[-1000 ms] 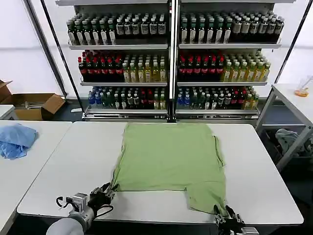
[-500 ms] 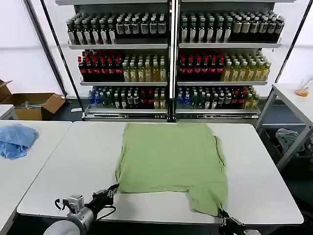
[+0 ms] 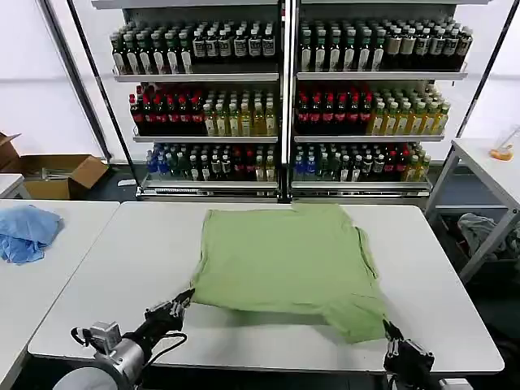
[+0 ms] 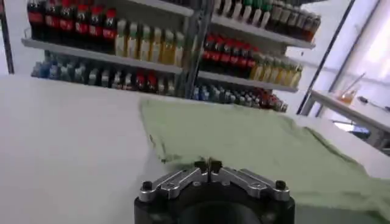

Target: Fold and organize the clothes.

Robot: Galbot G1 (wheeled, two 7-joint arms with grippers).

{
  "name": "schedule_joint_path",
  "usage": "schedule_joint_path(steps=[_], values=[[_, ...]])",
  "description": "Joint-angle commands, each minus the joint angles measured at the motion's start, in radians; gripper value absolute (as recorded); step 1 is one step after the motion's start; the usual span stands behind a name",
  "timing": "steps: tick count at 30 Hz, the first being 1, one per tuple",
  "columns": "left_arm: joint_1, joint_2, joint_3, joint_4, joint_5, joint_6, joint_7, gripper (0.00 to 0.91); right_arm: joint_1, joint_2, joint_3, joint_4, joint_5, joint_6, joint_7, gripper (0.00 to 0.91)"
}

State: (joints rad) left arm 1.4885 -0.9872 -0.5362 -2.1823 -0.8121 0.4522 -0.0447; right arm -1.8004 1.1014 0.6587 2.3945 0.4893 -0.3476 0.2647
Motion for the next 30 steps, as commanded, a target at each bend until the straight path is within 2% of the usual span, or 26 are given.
schedule_joint_path(steps=[1, 9, 15, 21, 30], values=[[-0.156, 0.029, 0.026, 0.11, -0.038, -0.044, 0.006, 0.02, 0.237, -0.085, -0.04, -0.093, 0.024, 0.019, -0.001, 0.0], [-0.354, 0.042, 0.137, 0.282, -0.021, -0.028, 0.004, 0.02, 0.492, -0.153, -0.189, -0.288, 0.009, 0.006, -0.006, 0.0], [-0.432, 0.031, 0.244, 0.382, 0.024, -0.02, 0.003, 0.03, 0.625, -0.143, -0.297, -0.401, -0.016, -0.024, -0.008, 0.0], [-0.5, -0.024, 0.299, 0.476, 0.055, -0.026, -0.005, 0.03, 0.664, -0.112, -0.338, -0.514, -0.056, -0.037, -0.013, 0.0], [-0.533, -0.067, 0.317, 0.544, 0.073, -0.041, -0.021, 0.03, 0.681, -0.076, -0.364, -0.567, -0.092, -0.03, -0.014, 0.0]])
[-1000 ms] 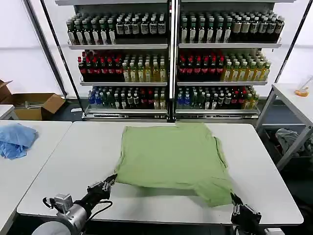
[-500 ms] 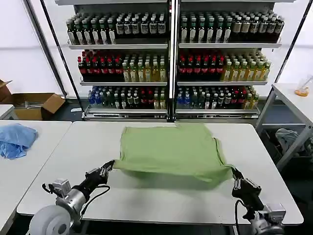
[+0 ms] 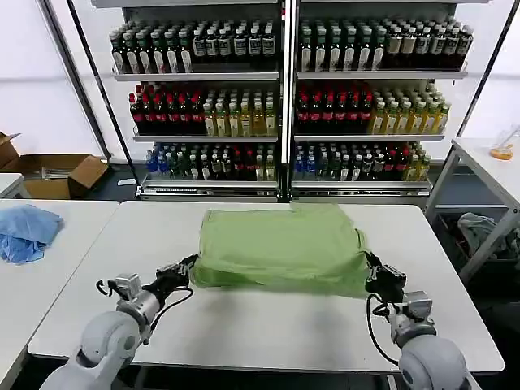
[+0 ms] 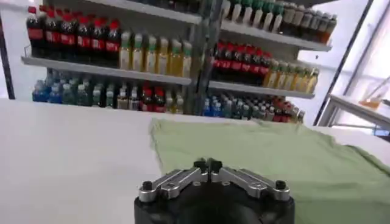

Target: Fold and organize the clothes.

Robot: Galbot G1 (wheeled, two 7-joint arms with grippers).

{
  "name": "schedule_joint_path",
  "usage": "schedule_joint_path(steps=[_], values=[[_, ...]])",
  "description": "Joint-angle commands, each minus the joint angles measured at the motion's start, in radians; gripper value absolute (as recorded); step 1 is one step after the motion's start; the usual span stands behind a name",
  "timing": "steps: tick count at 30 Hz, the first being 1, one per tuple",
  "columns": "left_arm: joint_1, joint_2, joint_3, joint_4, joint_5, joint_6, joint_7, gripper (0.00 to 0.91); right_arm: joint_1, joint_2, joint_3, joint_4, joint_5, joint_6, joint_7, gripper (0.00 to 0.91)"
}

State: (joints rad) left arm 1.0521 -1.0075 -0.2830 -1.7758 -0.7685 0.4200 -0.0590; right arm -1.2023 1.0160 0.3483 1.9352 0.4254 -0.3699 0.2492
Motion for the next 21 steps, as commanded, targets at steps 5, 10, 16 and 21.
schedule_joint_path(steps=[5, 10, 16, 21], values=[[-0.079, -0.062, 0.05, 0.148, 0.03, -0.016, -0.01, 0.02, 0.097, 0.022, -0.061, -0.129, -0.043, -0.008, -0.003, 0.0], [-0.064, -0.069, 0.055, 0.127, 0.06, -0.013, 0.033, 0.907, 0.102, 0.02, -0.074, -0.139, -0.06, -0.027, -0.031, 0.907], [-0.026, -0.075, 0.023, 0.084, 0.054, -0.017, 0.036, 0.907, 0.054, 0.021, -0.057, -0.1, -0.067, 0.011, -0.047, 0.907], [0.057, -0.069, -0.026, 0.003, 0.039, -0.023, 0.027, 0.907, -0.033, 0.007, 0.034, -0.018, 0.043, 0.024, -0.055, 0.907]])
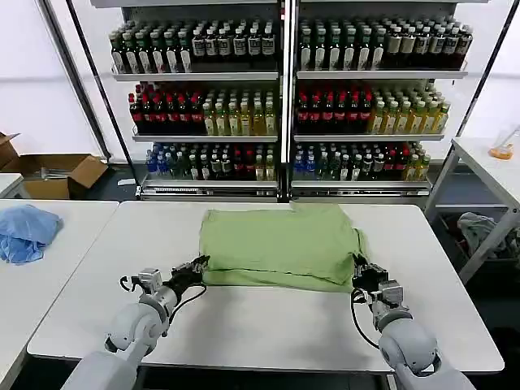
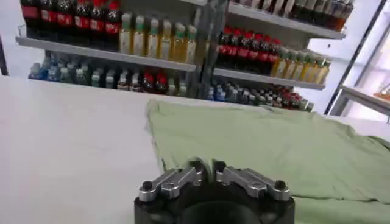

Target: Fold and organize the clothes.

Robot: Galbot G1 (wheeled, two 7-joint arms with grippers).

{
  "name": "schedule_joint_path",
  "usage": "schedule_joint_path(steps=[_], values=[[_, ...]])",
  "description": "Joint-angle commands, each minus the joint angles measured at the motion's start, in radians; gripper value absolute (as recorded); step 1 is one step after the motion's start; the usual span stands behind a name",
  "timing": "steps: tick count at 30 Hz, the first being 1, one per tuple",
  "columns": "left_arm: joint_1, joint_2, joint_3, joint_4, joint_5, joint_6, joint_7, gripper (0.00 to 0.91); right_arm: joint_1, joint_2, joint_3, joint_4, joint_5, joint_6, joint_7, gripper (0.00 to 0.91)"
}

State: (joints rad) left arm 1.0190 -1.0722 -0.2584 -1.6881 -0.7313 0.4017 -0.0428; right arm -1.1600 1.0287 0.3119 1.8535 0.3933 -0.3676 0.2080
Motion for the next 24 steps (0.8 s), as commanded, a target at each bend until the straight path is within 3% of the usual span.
schedule_joint_path(steps=[1, 6, 13, 14, 15, 17, 24], values=[[0.106, -0.003, -0.056, -0.098, 0.003, -0.007, 0.013, 0.907, -0.095, -0.008, 0.091, 0.077, 0.093, 0.017, -0.011, 0.907], [0.147, -0.014, -0.059, -0.111, 0.016, -0.009, 0.01, 0.907, -0.158, -0.007, 0.174, 0.095, 0.173, -0.055, 0.023, 0.907], [0.123, -0.038, -0.034, -0.053, 0.045, -0.009, -0.015, 0.877, -0.127, 0.009, 0.155, 0.019, 0.209, -0.126, 0.045, 0.907], [0.118, -0.04, -0.031, -0.038, 0.047, -0.013, -0.015, 0.131, -0.12, 0.011, 0.147, 0.014, 0.213, -0.129, 0.046, 0.786], [0.115, -0.04, -0.027, -0.032, 0.049, -0.022, -0.015, 0.03, -0.114, 0.014, 0.138, 0.007, 0.213, -0.129, 0.046, 0.433], [0.111, -0.04, -0.023, -0.02, 0.054, -0.024, -0.016, 0.03, -0.104, 0.017, 0.123, -0.005, 0.215, -0.129, 0.045, 0.0], [0.116, -0.034, -0.02, -0.005, 0.055, -0.021, -0.015, 0.03, -0.088, 0.023, 0.088, -0.022, 0.233, -0.134, 0.043, 0.0]])
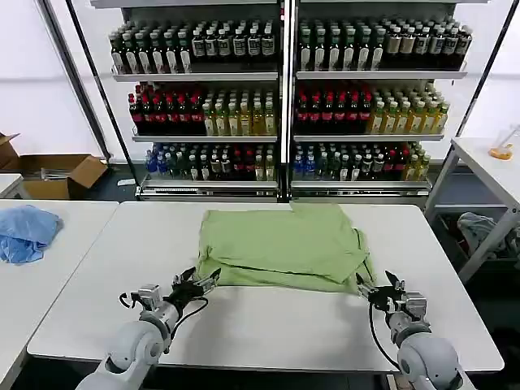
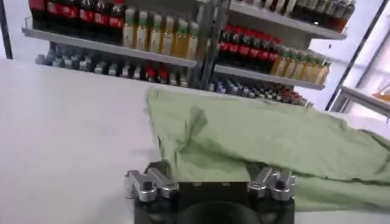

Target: Fold and organize the clothes.

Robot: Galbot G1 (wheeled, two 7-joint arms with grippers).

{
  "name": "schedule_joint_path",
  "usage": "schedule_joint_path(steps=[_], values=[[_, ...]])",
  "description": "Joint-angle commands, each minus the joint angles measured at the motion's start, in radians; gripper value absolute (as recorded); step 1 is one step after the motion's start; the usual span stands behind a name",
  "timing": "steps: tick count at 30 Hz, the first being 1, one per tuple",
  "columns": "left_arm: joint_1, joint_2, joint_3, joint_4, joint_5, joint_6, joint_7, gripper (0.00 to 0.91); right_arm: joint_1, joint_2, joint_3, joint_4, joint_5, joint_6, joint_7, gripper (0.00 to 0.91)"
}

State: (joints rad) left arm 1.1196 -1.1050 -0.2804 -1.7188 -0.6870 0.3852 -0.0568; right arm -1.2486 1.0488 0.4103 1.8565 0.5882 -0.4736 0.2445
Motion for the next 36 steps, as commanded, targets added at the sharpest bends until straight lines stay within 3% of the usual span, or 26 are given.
schedule_joint_path(steps=[1, 9, 16, 22, 26, 36], values=[[0.017, -0.001, 0.002, 0.026, 0.009, -0.004, 0.001, 0.03, -0.001, 0.002, -0.012, -0.024, 0.038, -0.029, 0.007, 0.0], [0.025, -0.003, -0.002, 0.01, -0.014, -0.004, 0.027, 0.03, -0.021, 0.0, -0.01, -0.008, 0.03, -0.024, 0.002, 0.0], [0.077, 0.018, -0.025, -0.083, -0.021, -0.002, 0.035, 0.03, -0.109, -0.004, 0.021, 0.095, 0.006, -0.023, 0.003, 0.0], [0.203, 0.06, -0.081, -0.214, -0.026, 0.007, 0.027, 0.03, -0.261, -0.009, 0.058, 0.228, -0.03, -0.021, 0.005, 0.0], [0.38, 0.088, -0.16, -0.328, -0.021, 0.006, 0.027, 0.03, -0.38, -0.005, 0.064, 0.327, -0.073, -0.019, 0.005, 0.0], [0.634, 0.07, -0.273, -0.504, 0.026, 0.02, -0.003, 0.03, -0.574, -0.002, 0.065, 0.441, -0.185, -0.017, 0.019, 0.0]])
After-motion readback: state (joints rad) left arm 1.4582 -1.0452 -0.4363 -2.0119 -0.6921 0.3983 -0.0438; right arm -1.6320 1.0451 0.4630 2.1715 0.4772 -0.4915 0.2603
